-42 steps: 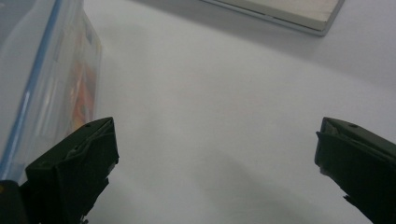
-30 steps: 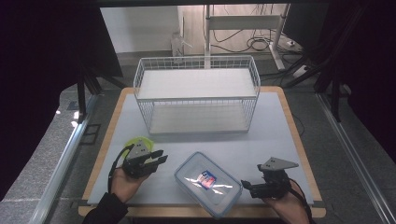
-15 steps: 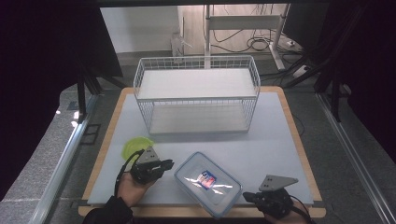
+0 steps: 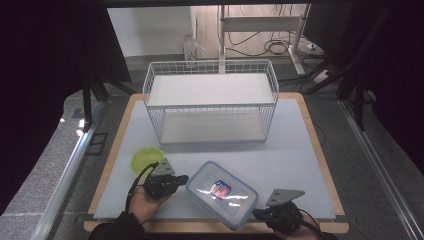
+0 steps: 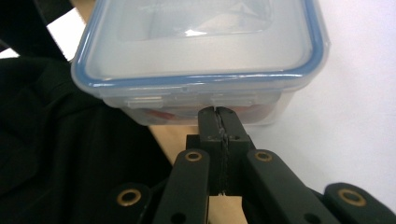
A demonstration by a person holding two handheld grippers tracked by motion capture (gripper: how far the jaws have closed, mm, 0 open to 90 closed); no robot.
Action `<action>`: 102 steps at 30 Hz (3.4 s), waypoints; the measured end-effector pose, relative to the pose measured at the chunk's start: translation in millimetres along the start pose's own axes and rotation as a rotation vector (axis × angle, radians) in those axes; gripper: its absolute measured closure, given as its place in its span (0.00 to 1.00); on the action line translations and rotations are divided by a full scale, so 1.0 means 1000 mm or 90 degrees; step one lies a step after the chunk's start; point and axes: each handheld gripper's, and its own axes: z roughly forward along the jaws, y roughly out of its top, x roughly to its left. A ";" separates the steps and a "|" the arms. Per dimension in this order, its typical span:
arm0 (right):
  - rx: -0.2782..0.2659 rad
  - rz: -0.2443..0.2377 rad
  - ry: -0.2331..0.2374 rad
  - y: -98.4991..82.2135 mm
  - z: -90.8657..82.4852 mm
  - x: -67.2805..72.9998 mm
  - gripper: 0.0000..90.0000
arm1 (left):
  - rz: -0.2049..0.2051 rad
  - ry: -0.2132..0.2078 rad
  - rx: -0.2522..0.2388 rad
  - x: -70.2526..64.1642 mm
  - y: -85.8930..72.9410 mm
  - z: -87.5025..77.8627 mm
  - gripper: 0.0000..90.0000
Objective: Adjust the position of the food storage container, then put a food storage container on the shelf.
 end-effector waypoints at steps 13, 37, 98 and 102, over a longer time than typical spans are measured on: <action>-0.015 0.022 -0.056 0.017 0.009 -0.033 1.00 | -0.043 0.003 -0.013 -0.001 -0.003 -0.004 1.00; -0.037 0.021 -0.116 0.055 0.032 -0.081 0.85 | -0.035 0.058 -0.021 0.005 -0.002 -0.011 0.83; -0.035 0.106 0.078 0.073 0.053 -0.083 0.01 | -0.114 -0.105 0.010 0.020 0.024 0.029 0.00; -0.034 0.124 0.096 0.074 0.058 -0.086 0.01 | -0.143 -0.133 0.016 0.023 0.022 0.033 0.00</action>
